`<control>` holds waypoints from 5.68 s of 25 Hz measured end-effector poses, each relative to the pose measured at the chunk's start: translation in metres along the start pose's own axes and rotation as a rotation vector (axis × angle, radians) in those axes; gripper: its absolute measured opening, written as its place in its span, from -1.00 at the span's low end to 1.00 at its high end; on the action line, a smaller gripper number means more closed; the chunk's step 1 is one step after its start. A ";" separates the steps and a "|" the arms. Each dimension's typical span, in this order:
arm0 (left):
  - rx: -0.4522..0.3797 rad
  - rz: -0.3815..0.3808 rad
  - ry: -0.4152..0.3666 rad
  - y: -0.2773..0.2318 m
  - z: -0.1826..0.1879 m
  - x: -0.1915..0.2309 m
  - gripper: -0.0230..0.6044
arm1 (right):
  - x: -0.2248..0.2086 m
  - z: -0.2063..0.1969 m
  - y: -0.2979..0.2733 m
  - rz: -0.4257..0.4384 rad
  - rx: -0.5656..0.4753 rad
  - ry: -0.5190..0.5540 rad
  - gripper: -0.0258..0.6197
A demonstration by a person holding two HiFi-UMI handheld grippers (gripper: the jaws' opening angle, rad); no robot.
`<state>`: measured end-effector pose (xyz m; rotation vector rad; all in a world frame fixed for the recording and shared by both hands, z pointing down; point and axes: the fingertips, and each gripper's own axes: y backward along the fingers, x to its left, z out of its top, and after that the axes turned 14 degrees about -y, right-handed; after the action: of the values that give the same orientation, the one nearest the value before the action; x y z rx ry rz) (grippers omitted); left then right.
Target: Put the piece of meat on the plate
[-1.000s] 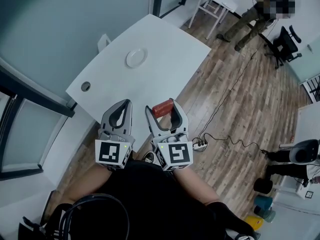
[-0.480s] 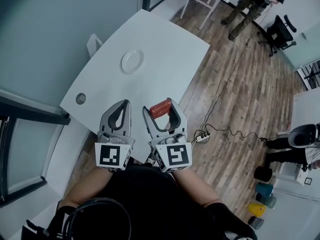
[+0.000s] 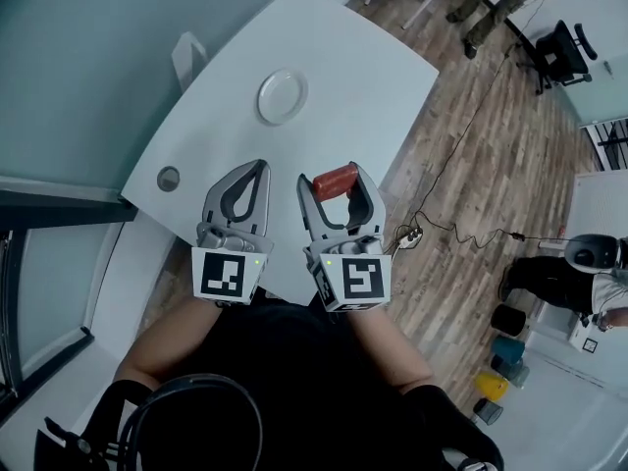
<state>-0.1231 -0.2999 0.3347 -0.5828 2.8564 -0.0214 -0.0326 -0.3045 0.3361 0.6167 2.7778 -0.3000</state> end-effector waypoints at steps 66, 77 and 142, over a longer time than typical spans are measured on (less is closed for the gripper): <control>0.285 0.099 0.116 -0.131 -0.176 0.042 -0.93 | -0.074 -0.120 -0.189 0.063 0.265 -0.027 0.05; 0.308 0.108 0.104 -0.137 -0.196 0.049 -0.93 | -0.077 -0.138 -0.205 0.066 0.297 -0.008 0.05; 0.337 0.133 0.110 -0.159 -0.226 0.069 -0.93 | -0.079 -0.206 -0.256 0.070 0.606 0.240 0.05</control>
<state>-0.1738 -0.4804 0.5493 -0.3305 2.8942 -0.5157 -0.1227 -0.5079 0.5899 0.9321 2.8667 -1.1430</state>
